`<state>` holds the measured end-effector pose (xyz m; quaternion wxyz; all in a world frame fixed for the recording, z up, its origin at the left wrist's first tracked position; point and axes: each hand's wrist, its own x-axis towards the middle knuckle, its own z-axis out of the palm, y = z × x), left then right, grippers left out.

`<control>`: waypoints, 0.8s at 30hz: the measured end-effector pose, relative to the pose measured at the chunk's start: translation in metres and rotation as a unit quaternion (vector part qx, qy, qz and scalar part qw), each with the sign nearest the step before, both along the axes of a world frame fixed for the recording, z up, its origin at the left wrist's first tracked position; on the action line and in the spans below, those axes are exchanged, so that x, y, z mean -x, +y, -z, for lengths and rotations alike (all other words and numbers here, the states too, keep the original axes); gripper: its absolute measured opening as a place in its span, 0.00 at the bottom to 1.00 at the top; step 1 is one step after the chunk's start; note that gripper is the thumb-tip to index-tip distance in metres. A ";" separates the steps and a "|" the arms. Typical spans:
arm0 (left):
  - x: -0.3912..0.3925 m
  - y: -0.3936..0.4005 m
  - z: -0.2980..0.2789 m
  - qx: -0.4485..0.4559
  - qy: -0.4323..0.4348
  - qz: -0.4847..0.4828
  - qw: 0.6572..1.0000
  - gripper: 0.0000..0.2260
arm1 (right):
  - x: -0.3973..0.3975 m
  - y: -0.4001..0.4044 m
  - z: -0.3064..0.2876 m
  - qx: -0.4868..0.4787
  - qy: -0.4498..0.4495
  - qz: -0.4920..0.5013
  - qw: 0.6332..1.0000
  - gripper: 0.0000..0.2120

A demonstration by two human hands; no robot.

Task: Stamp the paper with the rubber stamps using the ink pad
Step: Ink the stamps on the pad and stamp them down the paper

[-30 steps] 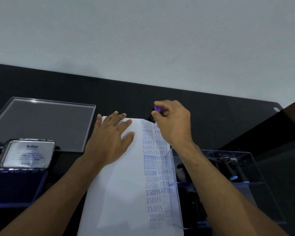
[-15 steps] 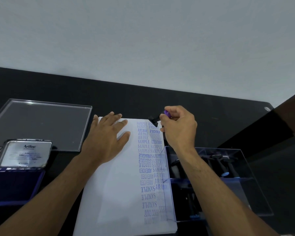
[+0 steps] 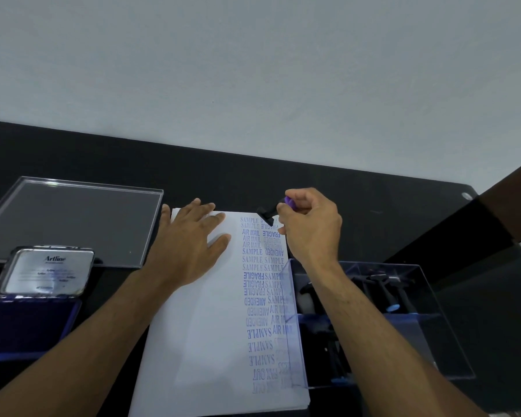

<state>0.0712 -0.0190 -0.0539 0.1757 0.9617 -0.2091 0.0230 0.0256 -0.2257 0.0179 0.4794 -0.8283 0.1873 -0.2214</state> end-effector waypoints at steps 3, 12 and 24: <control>0.005 0.001 -0.007 0.022 -0.008 -0.007 1.000 0.32 | 0.002 0.006 -0.003 0.007 -0.002 -0.009 1.000 0.09; 0.047 0.055 -0.027 0.039 -0.036 -0.048 0.997 0.30 | 0.016 0.059 -0.011 -0.001 0.012 -0.069 0.998 0.10; 0.129 0.179 -0.038 0.075 -0.063 -0.139 0.985 0.26 | 0.063 0.174 -0.017 0.029 0.019 -0.200 0.979 0.10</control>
